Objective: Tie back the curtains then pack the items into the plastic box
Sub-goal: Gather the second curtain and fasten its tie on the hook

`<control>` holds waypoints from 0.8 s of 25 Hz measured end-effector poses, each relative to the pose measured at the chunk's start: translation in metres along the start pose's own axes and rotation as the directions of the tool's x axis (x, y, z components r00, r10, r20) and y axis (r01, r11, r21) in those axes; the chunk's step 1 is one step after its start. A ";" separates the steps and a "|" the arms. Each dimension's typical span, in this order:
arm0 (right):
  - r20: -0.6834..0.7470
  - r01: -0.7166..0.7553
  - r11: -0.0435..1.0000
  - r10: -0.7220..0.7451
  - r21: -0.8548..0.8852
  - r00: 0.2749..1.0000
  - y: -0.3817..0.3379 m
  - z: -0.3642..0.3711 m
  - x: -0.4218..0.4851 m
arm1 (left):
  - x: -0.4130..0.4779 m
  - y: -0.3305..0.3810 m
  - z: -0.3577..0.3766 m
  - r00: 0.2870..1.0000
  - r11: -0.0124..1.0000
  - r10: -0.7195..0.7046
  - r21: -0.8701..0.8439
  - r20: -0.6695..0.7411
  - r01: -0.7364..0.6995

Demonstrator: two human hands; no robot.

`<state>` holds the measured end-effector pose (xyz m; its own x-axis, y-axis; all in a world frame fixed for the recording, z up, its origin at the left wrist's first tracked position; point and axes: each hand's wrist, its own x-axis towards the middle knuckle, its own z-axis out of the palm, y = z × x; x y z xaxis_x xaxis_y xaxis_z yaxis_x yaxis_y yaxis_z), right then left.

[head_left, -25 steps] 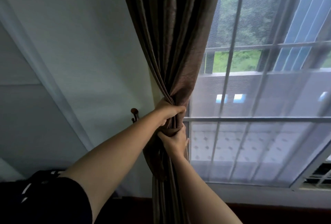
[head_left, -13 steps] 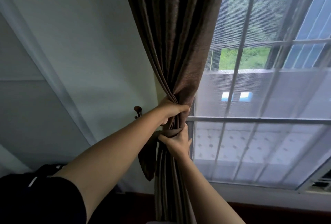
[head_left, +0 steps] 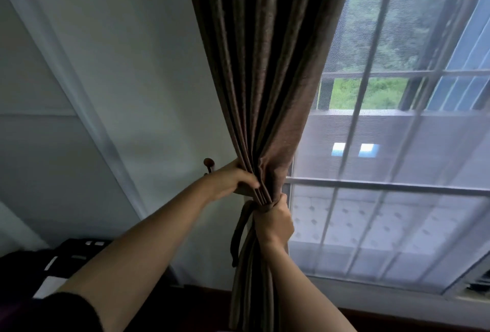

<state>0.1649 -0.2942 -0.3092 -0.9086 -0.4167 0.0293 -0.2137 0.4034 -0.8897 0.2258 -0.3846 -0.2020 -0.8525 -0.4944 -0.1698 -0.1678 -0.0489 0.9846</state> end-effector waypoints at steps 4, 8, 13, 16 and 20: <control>0.060 0.064 0.998 -0.063 -0.019 0.996 0.003 -0.014 -0.001 | -0.046 -0.086 -0.024 0.937 0.991 -0.059 0.093 -0.345 0.097; 0.148 0.130 0.991 -0.128 -0.008 0.981 0.002 -0.025 -0.009 | -0.041 -0.131 -0.004 0.953 0.898 0.085 0.437 -0.289 0.053; 0.344 0.265 0.962 -0.269 0.059 0.900 0.005 -0.042 -0.010 | -0.022 -0.130 0.022 0.900 0.847 0.314 0.517 -0.303 -0.122; 0.400 0.273 0.956 -0.293 0.106 0.868 -0.014 -0.055 -0.004 | -0.020 -0.131 0.027 0.883 0.805 0.354 0.582 -0.309 -0.120; 0.221 0.295 0.923 -0.351 0.247 0.910 -0.049 -0.052 0.000 | -0.018 -0.128 0.030 0.921 0.768 0.303 0.635 -0.246 -0.083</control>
<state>0.1563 -0.2717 -0.2421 -0.6725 -0.7009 0.2378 -0.3768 0.0477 -0.9250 0.2478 -0.3431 -0.3257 -0.7141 -0.6834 0.1518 -0.3728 0.5548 0.7438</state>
